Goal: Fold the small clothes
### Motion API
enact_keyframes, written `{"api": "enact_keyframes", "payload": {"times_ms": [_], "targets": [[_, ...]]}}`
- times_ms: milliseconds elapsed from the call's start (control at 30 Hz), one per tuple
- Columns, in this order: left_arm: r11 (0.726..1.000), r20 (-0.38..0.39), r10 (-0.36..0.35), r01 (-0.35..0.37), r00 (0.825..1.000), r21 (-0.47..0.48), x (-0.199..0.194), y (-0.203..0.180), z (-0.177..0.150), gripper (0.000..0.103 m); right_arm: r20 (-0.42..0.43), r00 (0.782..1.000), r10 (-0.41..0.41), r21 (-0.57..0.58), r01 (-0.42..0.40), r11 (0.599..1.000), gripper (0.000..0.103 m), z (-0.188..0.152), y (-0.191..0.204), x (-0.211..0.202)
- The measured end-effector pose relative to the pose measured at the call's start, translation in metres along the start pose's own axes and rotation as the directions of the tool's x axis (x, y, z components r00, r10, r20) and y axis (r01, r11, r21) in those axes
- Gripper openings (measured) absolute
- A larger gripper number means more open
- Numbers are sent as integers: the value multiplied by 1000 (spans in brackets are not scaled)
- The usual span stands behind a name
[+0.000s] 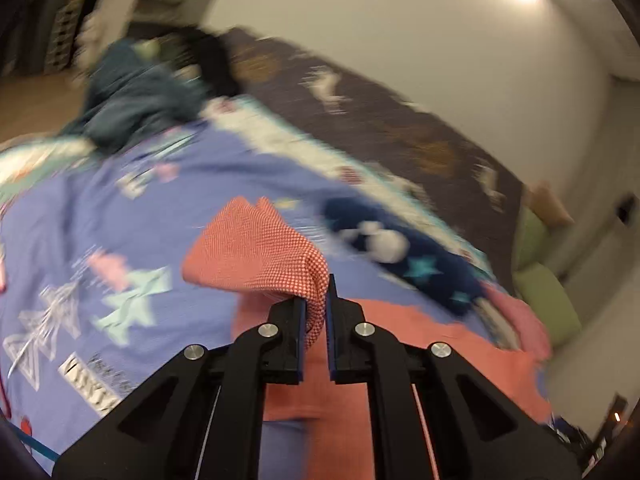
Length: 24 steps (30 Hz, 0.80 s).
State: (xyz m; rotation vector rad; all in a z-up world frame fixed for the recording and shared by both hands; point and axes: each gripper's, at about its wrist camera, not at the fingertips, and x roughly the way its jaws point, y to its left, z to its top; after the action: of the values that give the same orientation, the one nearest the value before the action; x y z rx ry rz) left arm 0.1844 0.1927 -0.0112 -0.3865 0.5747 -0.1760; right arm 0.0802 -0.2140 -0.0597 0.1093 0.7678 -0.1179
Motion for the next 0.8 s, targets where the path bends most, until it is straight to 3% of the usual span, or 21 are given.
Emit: {"api": "enact_keyframes", "payload": {"times_ms": [67,167,200,233,267,367,467,600,667,733,800], "targets": [[989,-11,-95,95,995,112,-4,-52,-7,7,8,1000,9,18,-10,1000,101,-2,-6,-4],[941,-105,-203,224,973,254,9,-122,-34,12,7,1000,17,49,-17,999,101,-5,-19,-5],[919,-153,-215,253,964,301,20,-144,-48,18,-4,1000,21,68,-21,998,101,-7,-24,-4],[904,-189,-208,262,960,337,29,-157,-62,37,-14,1000,26,86,-24,996,101,-8,-30,-3],[887,-227,-186,263,956,379,38,-170,-78,47,-29,999,36,112,-33,993,101,-10,-38,-3],[855,-289,-143,265,947,445,47,-180,-105,58,-46,997,59,143,-52,988,101,-14,-50,-3],[865,-244,-75,185,967,466,36,-164,-114,72,-55,992,110,133,-102,986,101,-13,-54,-2],[882,-175,57,33,983,470,22,-126,-118,84,-73,969,235,111,-226,968,82,-4,-41,10],[886,-168,136,-43,976,461,24,-105,-116,86,-91,949,302,93,-293,951,78,4,-27,24],[886,-176,213,-114,961,450,28,-86,-117,87,-109,942,317,65,-311,948,78,12,-14,40],[893,-213,244,-133,946,430,34,-68,-117,87,-148,932,330,43,-327,944,75,20,2,61]]}}
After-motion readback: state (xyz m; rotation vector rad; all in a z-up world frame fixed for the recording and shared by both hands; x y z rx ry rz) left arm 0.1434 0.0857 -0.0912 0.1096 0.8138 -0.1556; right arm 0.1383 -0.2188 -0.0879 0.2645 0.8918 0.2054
